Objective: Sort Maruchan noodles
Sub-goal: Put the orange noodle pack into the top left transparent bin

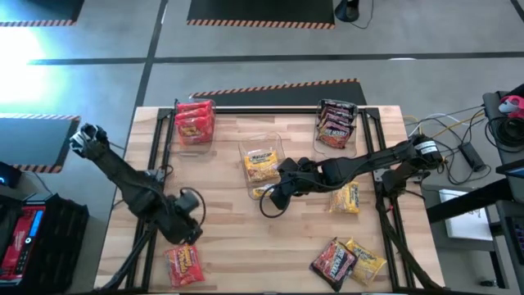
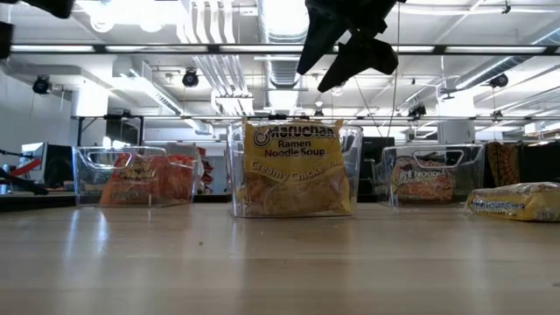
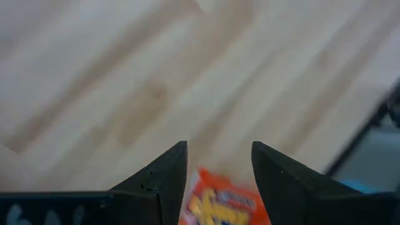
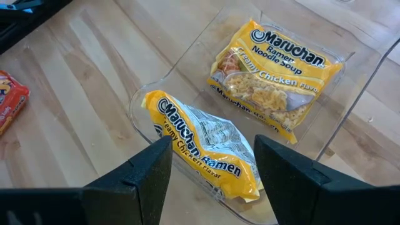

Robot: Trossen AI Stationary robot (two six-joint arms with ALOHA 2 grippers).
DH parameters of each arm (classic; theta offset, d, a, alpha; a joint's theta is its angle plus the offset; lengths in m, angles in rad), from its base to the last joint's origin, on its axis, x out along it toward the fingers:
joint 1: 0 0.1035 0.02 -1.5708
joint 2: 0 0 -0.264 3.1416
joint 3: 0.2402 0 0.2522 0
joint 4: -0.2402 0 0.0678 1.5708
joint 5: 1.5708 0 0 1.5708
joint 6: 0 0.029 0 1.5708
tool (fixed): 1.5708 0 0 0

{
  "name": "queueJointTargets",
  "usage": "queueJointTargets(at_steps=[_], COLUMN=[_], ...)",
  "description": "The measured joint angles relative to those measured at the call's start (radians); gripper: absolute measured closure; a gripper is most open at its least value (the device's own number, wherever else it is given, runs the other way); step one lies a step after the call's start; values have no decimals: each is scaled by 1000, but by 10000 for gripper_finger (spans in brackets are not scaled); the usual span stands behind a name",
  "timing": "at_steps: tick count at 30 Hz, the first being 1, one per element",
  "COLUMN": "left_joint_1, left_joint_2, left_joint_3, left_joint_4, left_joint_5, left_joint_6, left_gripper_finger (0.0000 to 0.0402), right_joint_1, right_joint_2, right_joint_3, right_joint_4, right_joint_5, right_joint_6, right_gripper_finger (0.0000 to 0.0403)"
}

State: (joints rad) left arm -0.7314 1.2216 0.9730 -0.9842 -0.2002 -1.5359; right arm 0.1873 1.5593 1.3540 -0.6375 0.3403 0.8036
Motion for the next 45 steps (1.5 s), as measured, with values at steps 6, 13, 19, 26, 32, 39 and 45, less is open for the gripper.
queueJointTargets(at_steps=[6,13,19,26,32,39,45], left_joint_1=[-98,-229,-263,-263,-263,-254,-225], left_joint_2=[75,205,318,435,459,460,460], left_joint_3=[47,95,151,194,183,123,94], left_joint_4=[46,50,57,38,34,55,96], left_joint_5=[121,256,297,359,349,322,322], left_joint_6=[-29,-130,-108,22,60,81,135], left_gripper_finger=[241,241,241,248,254,255,255], right_joint_1=[0,0,0,0,0,0,0], right_joint_2=[0,0,0,0,0,0,0], right_joint_3=[0,0,0,0,0,0,0], right_joint_4=[0,0,1,1,1,3,16], right_joint_5=[0,-1,0,-1,-3,-3,-3], right_joint_6=[0,0,0,0,0,0,0], right_gripper_finger=[188,188,188,188,188,188,188])
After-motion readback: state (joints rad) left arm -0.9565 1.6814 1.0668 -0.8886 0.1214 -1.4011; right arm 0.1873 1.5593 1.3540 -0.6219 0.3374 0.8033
